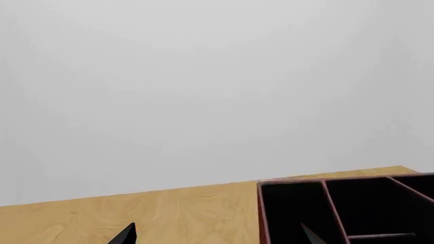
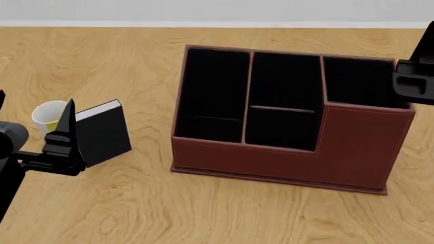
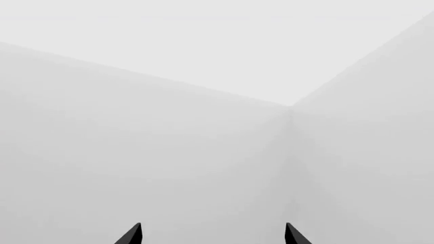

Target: Pick up the book and place it in the back compartment of the caddy.

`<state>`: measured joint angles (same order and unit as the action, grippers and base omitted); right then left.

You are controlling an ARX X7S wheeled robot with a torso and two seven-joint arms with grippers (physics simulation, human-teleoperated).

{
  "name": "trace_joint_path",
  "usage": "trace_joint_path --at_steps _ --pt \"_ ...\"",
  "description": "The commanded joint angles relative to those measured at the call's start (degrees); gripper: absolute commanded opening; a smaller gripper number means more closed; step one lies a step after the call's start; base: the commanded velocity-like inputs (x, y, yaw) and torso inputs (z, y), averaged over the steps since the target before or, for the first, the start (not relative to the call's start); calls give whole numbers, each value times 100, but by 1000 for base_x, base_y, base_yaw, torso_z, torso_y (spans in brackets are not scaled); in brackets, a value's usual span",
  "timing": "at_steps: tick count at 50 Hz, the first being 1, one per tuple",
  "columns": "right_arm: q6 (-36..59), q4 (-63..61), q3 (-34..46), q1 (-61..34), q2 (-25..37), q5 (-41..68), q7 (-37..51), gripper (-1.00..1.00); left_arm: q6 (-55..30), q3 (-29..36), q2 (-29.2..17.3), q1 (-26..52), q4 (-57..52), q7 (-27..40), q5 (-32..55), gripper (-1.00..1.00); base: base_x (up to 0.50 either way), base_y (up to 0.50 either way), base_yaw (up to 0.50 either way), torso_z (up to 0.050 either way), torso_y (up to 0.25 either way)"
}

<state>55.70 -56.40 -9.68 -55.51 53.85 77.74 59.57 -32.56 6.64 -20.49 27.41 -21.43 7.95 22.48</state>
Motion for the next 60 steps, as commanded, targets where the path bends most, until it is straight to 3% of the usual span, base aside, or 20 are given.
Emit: trace_joint_path --at_steps 1,60 --pt "-38 -9 2 43 25 -9 1 100 52 12 -20 -34 28 0 1 100 355 0 0 0 0" --pt "-230 37 37 -57 113 97 153 100 321 132 -112 -33 62 50 -87 100 345 0 0 0 1"
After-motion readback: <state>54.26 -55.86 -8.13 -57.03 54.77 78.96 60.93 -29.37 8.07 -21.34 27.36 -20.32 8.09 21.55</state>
